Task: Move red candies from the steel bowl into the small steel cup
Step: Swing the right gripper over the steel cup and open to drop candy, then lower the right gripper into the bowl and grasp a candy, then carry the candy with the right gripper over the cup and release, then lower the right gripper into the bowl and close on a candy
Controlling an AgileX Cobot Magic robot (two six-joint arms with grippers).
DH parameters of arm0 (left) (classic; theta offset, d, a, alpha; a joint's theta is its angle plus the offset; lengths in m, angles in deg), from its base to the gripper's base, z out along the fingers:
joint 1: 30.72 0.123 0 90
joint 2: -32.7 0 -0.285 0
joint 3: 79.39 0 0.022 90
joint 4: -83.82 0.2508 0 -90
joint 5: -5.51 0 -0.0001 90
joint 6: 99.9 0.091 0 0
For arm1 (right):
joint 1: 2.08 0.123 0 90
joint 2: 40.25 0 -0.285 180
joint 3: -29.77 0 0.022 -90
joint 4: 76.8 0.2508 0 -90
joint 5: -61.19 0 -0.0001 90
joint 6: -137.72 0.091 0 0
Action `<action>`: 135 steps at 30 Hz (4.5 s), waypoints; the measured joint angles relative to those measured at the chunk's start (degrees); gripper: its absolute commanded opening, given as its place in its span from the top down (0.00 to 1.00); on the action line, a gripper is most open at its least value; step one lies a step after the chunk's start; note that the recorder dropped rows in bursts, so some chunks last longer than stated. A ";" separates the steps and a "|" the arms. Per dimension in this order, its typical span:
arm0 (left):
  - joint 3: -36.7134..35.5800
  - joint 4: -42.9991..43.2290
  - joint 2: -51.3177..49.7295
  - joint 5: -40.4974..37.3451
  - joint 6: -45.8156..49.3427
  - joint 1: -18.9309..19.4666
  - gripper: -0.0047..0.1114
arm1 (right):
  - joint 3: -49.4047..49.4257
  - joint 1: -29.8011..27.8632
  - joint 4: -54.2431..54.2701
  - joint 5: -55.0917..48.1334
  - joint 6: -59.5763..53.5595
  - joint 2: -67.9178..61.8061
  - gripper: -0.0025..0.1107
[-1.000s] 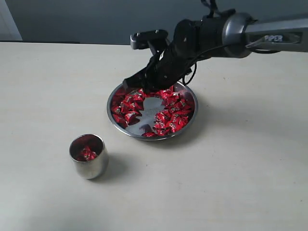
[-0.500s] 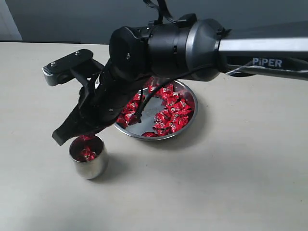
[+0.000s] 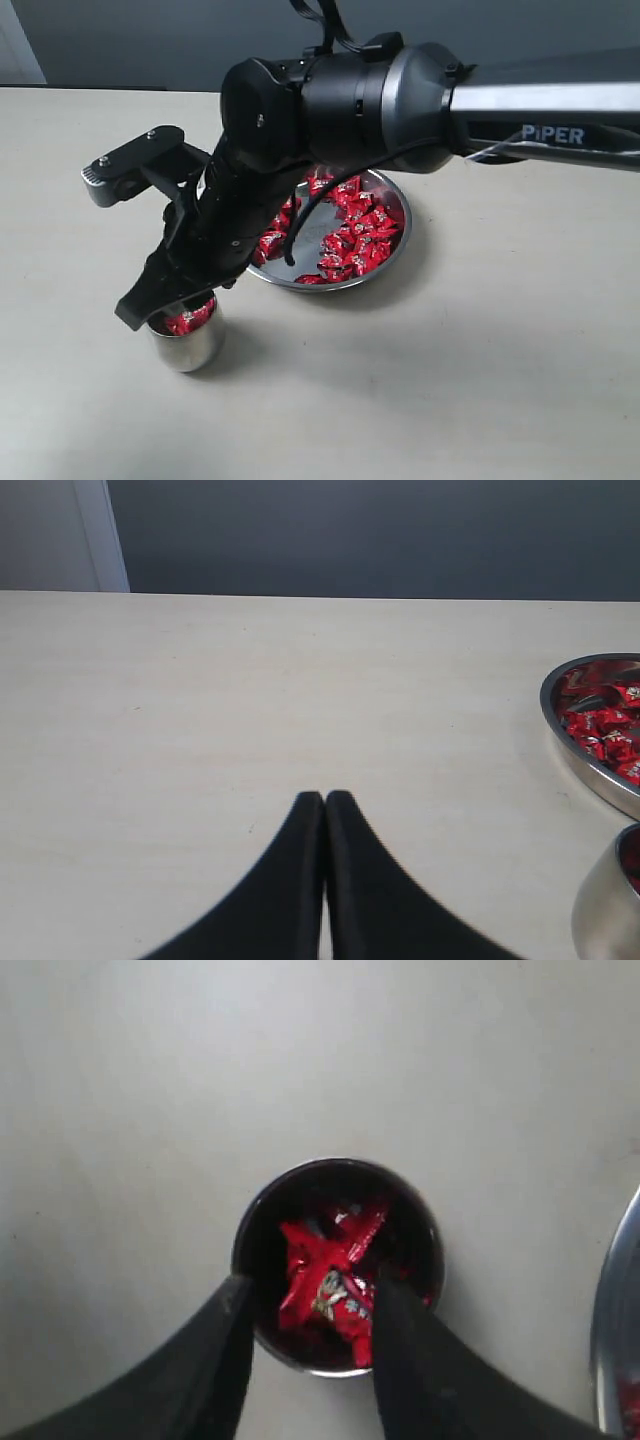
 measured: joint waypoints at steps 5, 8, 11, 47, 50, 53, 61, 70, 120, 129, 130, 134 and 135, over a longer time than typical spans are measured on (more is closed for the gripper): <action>0.00 0.00 0.00 0.00 0.00 0.00 0.96 | 0.00 -1.01 -8.15 4.08 6.18 0.00 0.63; 0.00 0.00 0.00 0.00 0.00 0.00 0.96 | 0.00 -3.45 -14.52 6.06 12.43 -0.10 0.63; 0.00 0.00 0.00 0.00 0.00 0.00 0.96 | 0.00 -6.18 -17.19 6.88 15.19 -1.01 0.63; 0.00 0.00 0.00 0.00 0.00 0.00 0.96 | 0.00 -11.73 -14.63 18.56 16.42 -13.18 0.56; 0.00 0.00 0.00 0.00 0.00 0.00 0.96 | 0.00 -11.73 -14.52 19.51 16.42 -13.49 0.56; 0.00 0.00 0.00 0.00 0.00 0.00 0.96 | 0.00 -11.73 -14.41 19.91 16.42 -13.91 0.60; 0.00 0.00 0.00 0.00 0.00 0.00 0.96 | 0.00 -11.73 -14.41 19.60 16.54 -14.50 0.98; 0.00 0.00 0.00 0.00 0.00 0.00 0.96 | 0.00 -11.73 -14.41 18.32 16.54 -11.51 0.98; 0.00 0.00 0.00 0.00 0.00 0.00 0.96 | 0.00 1.69 -4.54 -0.02 6.23 1.52 0.66; 0.00 0.00 0.00 0.00 0.00 0.00 0.96 | 0.00 1.69 -4.67 -0.02 4.82 1.52 0.56; 0.00 0.00 0.00 0.00 0.00 0.00 0.96 | 0.00 1.69 -5.01 -0.02 4.82 1.52 0.56; 0.00 0.00 0.00 0.00 0.00 0.00 0.96 | 0.00 1.56 -11.79 0.13 6.55 1.52 0.56; 0.00 0.00 0.00 0.00 0.00 0.00 0.96 | 0.00 1.31 -13.77 0.13 8.08 1.52 0.56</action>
